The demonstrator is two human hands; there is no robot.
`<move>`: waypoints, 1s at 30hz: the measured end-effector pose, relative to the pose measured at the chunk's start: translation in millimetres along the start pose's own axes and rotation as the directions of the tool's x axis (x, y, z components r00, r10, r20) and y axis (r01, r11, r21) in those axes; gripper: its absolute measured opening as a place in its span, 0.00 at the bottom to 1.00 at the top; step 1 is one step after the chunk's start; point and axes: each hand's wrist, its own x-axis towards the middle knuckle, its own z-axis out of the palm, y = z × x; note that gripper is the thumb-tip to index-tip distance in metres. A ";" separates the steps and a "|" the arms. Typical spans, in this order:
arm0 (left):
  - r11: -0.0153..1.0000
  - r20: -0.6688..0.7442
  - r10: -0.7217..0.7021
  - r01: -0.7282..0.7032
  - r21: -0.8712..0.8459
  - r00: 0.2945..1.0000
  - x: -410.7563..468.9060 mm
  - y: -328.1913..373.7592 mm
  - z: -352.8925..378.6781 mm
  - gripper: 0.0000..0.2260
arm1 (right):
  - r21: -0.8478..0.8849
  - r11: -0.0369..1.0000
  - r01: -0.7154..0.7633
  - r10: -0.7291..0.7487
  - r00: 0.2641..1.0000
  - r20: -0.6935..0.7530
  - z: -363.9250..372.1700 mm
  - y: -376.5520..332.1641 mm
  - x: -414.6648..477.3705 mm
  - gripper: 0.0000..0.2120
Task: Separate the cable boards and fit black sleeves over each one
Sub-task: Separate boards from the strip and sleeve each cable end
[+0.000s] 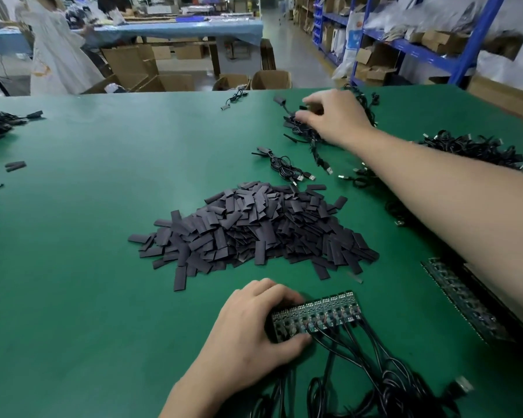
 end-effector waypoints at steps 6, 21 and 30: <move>0.883 0.096 -0.116 0.147 -0.445 0.989 1.0 -2.5 -2.9 0.14 | 0.250 0.965 0.081 -0.099 0.993 0.061 8.4 -21.3 -63.5 0.14; 0.448 0.170 -0.199 0.244 -0.860 0.965 0.7 12.7 -3.8 0.08 | 0.478 0.865 -0.151 -0.069 0.908 0.413 2.0 6.2 -273.2 0.06; 0.515 0.150 -0.212 0.241 -0.822 0.966 1.8 17.2 0.9 0.03 | 0.496 0.851 -0.169 -0.040 0.923 0.382 12.2 6.1 -283.3 0.11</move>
